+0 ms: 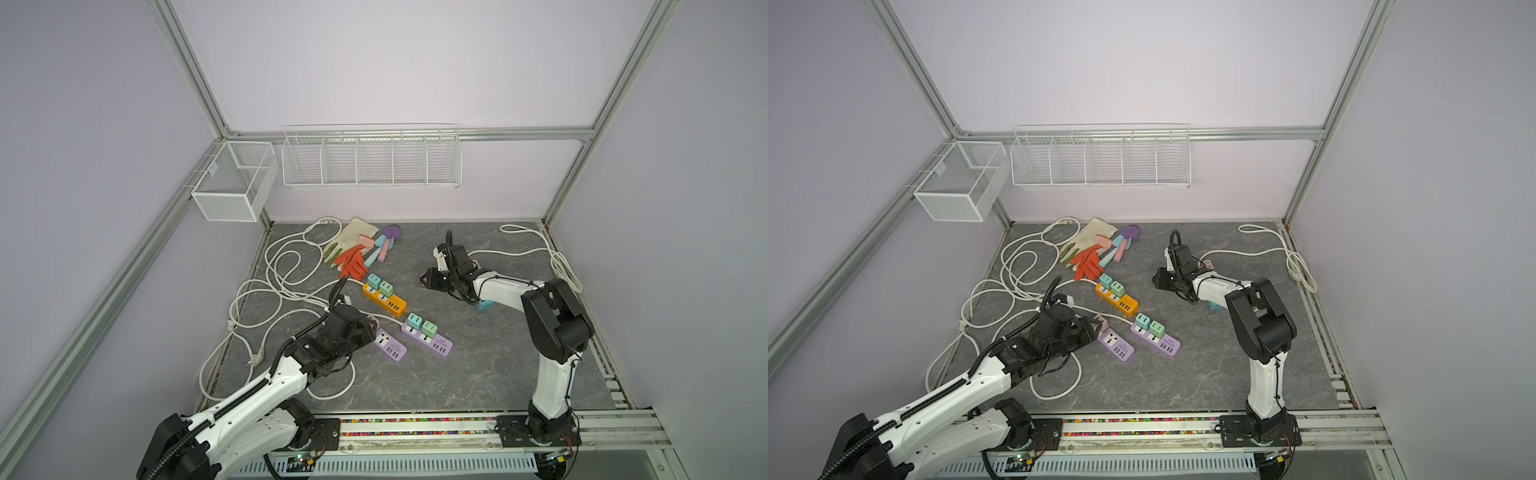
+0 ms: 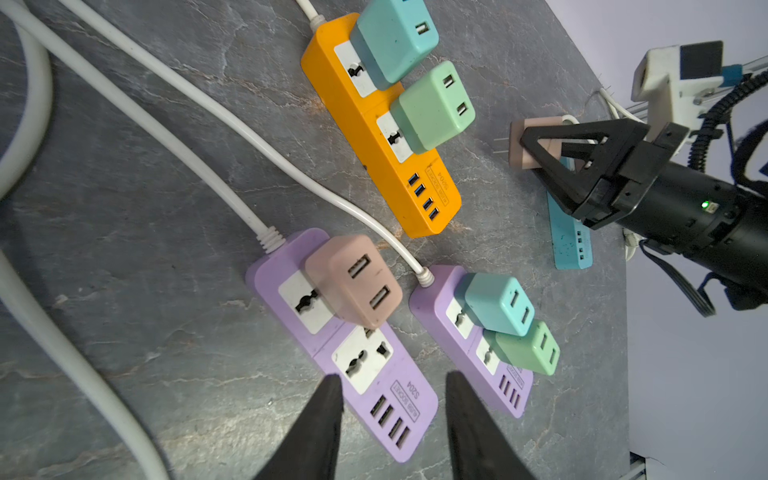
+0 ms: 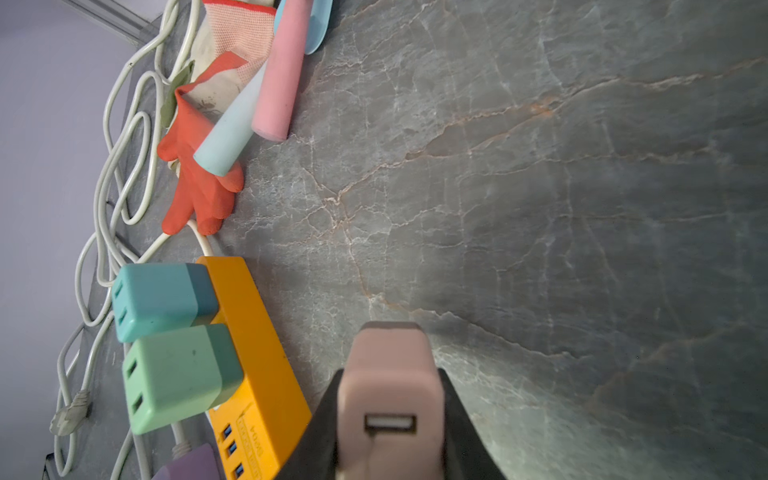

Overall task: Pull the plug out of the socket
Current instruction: 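Carry the pink plug farther from the robot and release it on the table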

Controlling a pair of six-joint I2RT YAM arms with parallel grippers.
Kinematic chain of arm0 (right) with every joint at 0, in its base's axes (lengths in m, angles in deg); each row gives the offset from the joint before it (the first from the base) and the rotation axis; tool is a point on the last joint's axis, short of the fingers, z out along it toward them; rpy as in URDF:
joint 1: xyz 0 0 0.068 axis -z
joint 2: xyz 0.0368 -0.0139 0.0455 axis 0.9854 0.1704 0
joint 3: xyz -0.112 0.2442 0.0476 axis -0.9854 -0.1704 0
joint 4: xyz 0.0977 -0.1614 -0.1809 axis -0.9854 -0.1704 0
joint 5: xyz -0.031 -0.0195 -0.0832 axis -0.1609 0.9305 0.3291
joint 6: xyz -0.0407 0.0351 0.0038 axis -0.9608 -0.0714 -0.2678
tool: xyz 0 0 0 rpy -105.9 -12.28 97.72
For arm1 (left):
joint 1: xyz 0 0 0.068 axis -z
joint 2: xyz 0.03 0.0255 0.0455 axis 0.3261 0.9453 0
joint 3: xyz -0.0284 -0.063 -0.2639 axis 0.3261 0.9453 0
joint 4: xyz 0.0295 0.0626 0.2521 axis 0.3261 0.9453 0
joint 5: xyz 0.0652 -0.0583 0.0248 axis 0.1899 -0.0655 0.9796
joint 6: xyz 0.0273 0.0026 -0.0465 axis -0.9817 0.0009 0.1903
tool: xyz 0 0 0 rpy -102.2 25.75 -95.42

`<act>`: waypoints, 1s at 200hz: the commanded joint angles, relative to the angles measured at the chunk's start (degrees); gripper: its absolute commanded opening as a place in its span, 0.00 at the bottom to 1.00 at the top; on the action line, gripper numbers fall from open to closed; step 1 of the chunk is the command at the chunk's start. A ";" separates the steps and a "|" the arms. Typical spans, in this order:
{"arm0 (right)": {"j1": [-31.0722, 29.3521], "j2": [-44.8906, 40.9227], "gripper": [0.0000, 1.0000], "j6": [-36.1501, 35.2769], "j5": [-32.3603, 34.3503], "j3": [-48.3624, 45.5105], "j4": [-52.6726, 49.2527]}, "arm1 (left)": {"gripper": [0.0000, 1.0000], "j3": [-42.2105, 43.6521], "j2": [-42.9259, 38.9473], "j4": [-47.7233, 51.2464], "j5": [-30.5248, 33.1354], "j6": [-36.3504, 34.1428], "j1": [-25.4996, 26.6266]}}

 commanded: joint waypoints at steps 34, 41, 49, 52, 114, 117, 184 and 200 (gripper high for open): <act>0.39 1.91 0.23 0.89 1.74 0.75 1.20 | 0.43 -0.21 -0.99 0.25 1.13 -0.42 0.20; 0.33 2.06 0.23 0.84 1.76 0.68 1.22 | 0.43 -0.14 -1.06 0.37 1.23 -0.40 0.19; 0.32 2.41 0.24 0.90 1.80 0.74 1.04 | 0.43 -0.19 -1.07 0.43 1.30 -0.42 0.19; 0.32 2.51 0.24 0.93 1.87 0.75 0.97 | 0.43 -0.20 -1.04 0.46 1.34 -0.38 0.19; 0.33 3.35 0.35 -0.23 3.55 0.57 -0.53 | 0.44 0.92 -0.38 -1.48 1.57 -0.42 0.20; 0.32 3.30 0.36 -0.21 3.64 0.51 -0.60 | 0.44 1.08 -0.33 -1.91 1.67 -0.38 0.20; 0.33 1.19 0.52 0.13 5.73 -0.23 -1.69 | 0.44 2.70 -4.02 -1.33 2.37 -0.55 0.19; 0.33 0.23 0.56 0.01 6.19 -0.74 -2.10 | 0.45 3.12 -4.92 -1.39 2.99 -0.56 0.19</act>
